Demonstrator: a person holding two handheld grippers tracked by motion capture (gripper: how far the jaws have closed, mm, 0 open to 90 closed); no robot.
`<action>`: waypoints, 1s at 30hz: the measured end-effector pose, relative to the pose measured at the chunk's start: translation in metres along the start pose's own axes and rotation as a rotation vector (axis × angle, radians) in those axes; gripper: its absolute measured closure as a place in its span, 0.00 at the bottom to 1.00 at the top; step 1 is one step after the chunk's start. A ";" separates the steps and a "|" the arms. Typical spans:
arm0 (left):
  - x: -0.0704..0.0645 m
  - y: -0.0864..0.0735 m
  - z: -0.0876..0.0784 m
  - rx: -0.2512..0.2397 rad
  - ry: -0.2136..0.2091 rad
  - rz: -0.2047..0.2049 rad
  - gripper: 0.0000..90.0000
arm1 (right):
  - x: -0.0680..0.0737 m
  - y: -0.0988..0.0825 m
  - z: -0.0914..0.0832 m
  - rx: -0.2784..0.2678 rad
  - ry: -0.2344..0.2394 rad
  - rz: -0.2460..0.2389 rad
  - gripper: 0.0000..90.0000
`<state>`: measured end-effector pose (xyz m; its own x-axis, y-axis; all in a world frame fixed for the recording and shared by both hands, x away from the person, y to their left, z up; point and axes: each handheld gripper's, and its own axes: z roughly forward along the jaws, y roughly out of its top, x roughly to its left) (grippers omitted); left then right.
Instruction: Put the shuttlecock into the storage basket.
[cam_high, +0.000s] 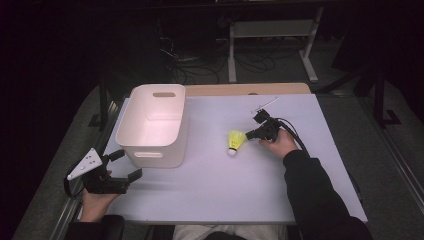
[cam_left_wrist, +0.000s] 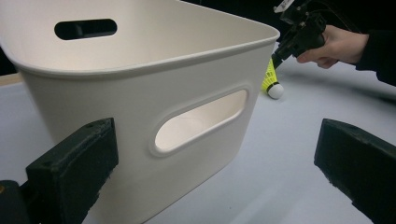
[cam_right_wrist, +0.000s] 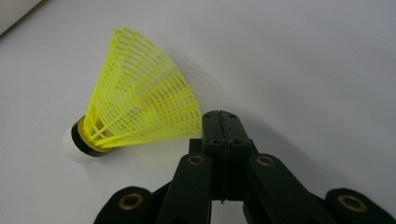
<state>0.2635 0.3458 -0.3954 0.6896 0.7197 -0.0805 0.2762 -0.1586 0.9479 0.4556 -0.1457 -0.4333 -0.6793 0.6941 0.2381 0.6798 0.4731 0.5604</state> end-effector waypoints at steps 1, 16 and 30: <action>0.000 0.000 0.000 0.002 0.001 0.000 0.00 | 0.000 0.000 0.000 0.000 -0.001 -0.003 0.99; 0.000 0.000 0.000 0.001 0.001 0.000 0.00 | 0.005 0.003 0.004 -0.009 0.013 -0.013 0.99; 0.000 0.000 -0.001 0.000 -0.002 0.001 0.00 | 0.015 0.013 0.012 -0.018 0.032 -0.036 0.99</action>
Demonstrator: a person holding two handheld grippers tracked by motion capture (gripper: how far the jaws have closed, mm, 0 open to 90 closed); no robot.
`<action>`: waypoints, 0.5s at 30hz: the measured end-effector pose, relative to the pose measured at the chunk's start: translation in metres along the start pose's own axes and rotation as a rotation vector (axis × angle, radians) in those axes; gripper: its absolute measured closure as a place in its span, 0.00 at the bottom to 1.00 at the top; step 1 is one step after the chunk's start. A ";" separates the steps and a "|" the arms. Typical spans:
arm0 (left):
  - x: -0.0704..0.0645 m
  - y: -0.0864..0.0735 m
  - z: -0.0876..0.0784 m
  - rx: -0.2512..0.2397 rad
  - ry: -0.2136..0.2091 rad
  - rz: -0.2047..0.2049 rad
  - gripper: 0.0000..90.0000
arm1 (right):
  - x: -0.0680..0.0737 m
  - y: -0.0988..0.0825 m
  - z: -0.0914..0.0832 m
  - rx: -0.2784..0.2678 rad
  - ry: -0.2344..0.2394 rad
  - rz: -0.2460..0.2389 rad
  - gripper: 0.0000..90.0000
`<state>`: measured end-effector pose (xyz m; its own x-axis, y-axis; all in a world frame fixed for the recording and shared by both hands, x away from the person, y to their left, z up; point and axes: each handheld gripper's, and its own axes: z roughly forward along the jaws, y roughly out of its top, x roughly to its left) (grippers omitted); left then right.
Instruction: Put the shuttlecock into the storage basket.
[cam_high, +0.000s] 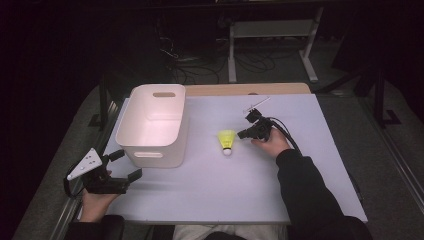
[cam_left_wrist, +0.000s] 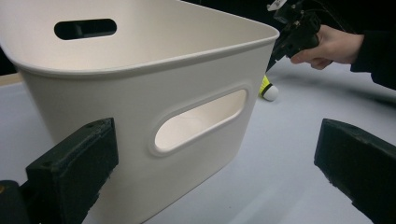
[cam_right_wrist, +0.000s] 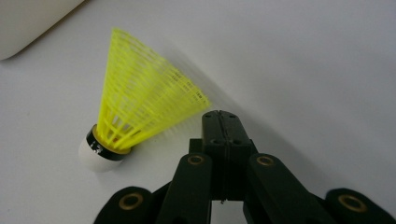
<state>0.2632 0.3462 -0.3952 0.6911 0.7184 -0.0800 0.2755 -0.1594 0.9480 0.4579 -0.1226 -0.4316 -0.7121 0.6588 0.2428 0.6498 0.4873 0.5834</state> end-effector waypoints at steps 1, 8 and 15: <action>0.000 0.000 0.000 0.000 0.000 0.000 0.00 | 0.001 0.000 0.001 0.003 0.000 0.001 0.99; 0.000 0.000 0.000 -0.001 0.000 0.001 0.00 | 0.004 0.003 0.005 0.004 0.006 -0.008 0.99; 0.000 0.000 0.000 0.000 0.000 0.000 0.00 | 0.011 0.005 0.008 -0.001 0.021 -0.022 0.99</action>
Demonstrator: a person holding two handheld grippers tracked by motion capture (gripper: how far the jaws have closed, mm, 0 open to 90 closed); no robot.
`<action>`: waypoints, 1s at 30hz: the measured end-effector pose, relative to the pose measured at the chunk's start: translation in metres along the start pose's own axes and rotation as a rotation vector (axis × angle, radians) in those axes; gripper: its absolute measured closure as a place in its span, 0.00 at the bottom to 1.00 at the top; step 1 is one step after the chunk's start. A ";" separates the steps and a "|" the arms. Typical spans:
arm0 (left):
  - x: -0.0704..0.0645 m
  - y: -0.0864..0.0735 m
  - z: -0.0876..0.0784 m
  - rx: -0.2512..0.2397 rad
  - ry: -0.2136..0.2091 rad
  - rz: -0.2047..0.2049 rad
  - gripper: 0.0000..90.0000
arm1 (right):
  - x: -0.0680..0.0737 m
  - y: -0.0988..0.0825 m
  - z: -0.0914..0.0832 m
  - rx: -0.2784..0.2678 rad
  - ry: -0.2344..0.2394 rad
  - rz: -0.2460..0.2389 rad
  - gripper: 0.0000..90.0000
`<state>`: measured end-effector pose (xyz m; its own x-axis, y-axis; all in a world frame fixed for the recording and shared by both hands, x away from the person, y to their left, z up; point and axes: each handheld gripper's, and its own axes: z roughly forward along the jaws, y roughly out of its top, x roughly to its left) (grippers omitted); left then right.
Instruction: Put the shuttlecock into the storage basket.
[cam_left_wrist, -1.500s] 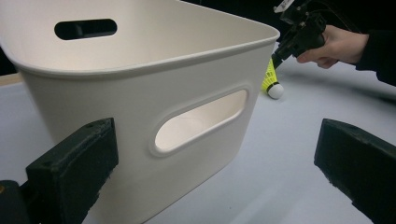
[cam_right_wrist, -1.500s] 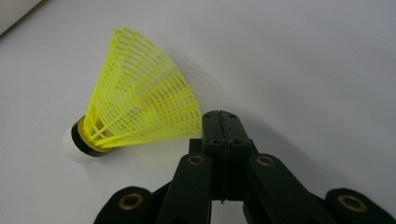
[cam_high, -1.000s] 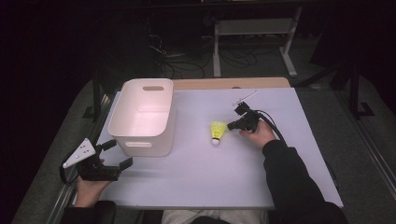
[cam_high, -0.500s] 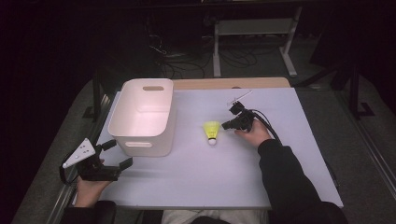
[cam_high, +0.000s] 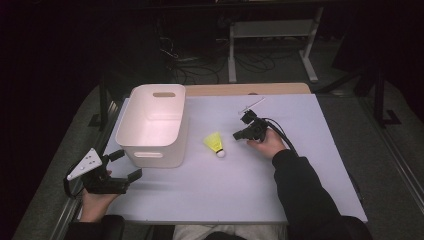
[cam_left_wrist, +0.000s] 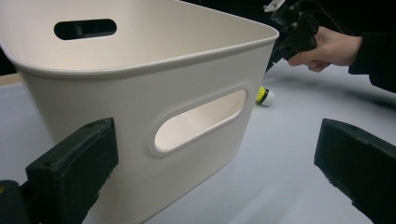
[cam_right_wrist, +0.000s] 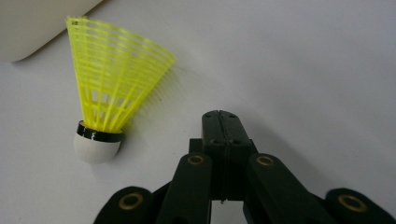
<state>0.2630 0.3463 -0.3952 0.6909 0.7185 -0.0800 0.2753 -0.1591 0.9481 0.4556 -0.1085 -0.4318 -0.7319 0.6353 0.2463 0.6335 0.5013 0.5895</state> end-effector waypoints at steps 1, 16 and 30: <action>0.000 0.000 0.000 0.000 0.000 0.000 0.00 | 0.001 0.000 0.000 0.000 0.002 0.000 0.99; 0.000 0.000 0.000 0.000 0.000 0.000 0.00 | 0.007 0.001 -0.004 -0.010 0.014 -0.028 0.99; 0.000 0.000 0.000 -0.002 0.001 -0.002 0.00 | 0.031 -0.004 -0.019 -0.026 0.067 -0.095 0.99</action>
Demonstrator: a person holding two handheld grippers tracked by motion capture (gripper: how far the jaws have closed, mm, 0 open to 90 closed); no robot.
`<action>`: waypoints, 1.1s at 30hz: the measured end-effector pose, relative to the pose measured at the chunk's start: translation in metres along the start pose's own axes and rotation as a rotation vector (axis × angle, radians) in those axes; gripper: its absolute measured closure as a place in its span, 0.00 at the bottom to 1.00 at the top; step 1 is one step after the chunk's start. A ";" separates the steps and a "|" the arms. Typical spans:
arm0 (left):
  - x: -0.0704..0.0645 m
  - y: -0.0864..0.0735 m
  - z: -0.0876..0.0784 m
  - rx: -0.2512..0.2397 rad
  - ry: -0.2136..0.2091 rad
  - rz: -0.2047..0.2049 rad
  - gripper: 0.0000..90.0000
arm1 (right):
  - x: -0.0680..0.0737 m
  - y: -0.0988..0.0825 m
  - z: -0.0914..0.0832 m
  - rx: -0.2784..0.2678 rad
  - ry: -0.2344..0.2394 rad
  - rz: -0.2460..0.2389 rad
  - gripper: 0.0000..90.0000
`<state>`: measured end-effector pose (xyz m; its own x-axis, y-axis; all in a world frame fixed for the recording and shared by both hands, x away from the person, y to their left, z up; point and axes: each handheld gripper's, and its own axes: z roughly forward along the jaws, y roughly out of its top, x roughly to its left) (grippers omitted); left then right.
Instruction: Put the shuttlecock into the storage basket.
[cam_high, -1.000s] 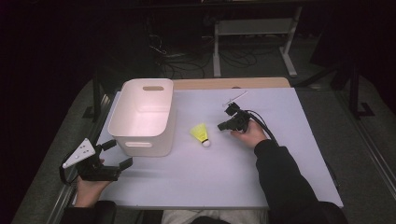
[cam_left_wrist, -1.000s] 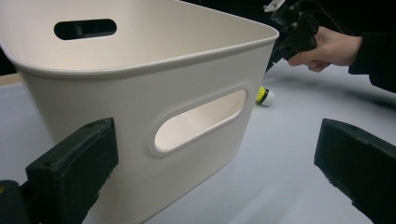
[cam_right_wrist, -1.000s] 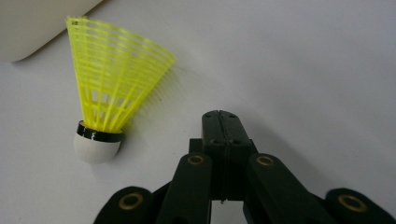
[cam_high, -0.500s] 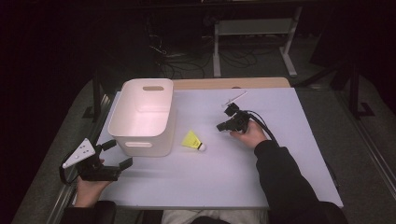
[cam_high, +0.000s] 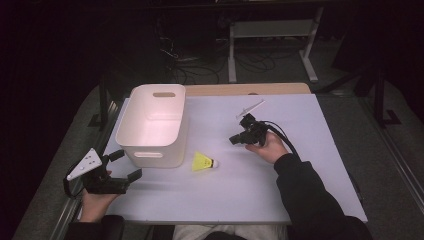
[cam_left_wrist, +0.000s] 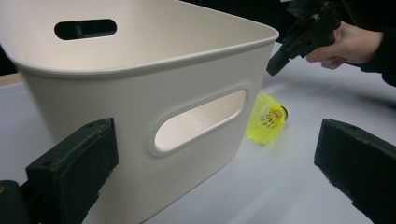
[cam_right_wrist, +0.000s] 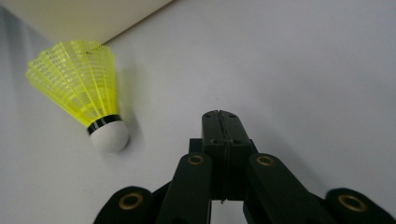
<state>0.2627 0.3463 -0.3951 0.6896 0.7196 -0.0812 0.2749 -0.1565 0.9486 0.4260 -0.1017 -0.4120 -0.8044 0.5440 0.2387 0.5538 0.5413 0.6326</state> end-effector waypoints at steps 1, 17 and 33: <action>0.000 0.000 0.000 0.000 0.000 0.000 0.00 | 0.004 -0.001 -0.001 0.000 0.009 -0.012 0.99; 0.000 0.000 0.000 0.002 0.002 -0.001 0.00 | 0.064 -0.020 -0.001 0.066 0.165 -0.172 0.99; 0.000 0.000 0.000 0.000 0.000 -0.001 0.00 | 0.087 -0.020 0.016 0.100 0.206 -0.229 0.99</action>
<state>0.2626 0.3463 -0.3951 0.6889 0.7201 -0.0824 0.2759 -0.1553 0.9486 0.3485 -0.0552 -0.4160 -0.9315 0.2652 0.2489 0.3635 0.7009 0.6137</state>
